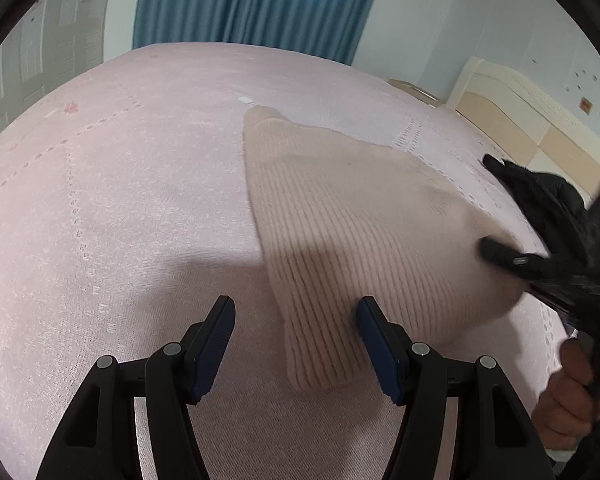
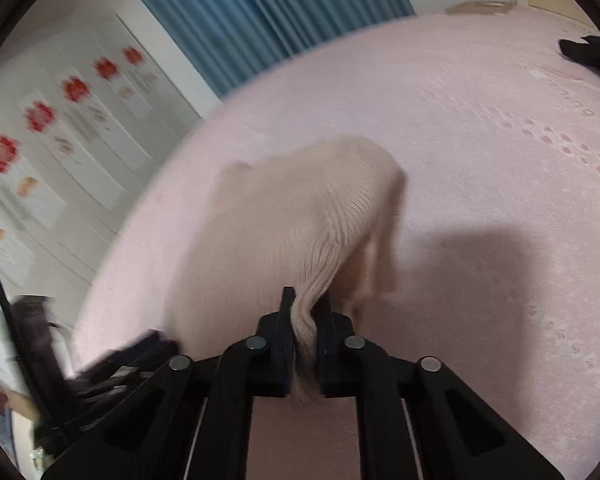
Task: Fold small clothes
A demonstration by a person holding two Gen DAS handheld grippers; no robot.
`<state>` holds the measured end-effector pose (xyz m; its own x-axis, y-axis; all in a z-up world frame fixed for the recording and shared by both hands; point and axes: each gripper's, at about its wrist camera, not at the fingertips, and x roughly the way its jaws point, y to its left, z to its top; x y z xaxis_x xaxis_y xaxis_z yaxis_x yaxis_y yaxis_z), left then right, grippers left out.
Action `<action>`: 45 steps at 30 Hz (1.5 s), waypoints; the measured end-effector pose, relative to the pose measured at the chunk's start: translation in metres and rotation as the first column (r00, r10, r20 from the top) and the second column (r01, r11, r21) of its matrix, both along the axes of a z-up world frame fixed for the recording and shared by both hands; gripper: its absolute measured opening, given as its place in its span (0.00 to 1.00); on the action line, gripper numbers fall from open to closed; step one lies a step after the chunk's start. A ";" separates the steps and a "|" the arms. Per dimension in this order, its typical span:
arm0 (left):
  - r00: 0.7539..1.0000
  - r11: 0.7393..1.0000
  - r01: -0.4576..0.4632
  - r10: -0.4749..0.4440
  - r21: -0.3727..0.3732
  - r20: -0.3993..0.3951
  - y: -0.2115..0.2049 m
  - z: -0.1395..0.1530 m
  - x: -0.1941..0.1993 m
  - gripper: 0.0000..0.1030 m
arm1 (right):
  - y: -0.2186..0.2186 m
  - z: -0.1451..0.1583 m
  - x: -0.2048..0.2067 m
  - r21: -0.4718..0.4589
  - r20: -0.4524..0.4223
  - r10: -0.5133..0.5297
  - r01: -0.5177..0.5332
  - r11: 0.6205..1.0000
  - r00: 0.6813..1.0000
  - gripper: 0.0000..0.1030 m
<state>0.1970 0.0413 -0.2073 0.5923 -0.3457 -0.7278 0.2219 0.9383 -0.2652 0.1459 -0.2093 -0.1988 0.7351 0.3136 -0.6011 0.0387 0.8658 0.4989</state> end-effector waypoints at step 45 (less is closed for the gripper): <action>0.997 0.997 0.074 -0.074 0.037 -0.004 0.008 -0.008 -0.038 0.20 | -0.007 -0.008 -0.002 -0.032 -0.101 0.008 -0.011 0.999 0.995 0.32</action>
<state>0.1589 0.0488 -0.2158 0.5646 -0.3610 -0.7422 0.2905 0.9286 -0.2308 0.1440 -0.2164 -0.2073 0.6669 0.2992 -0.6824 0.0790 0.8823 0.4641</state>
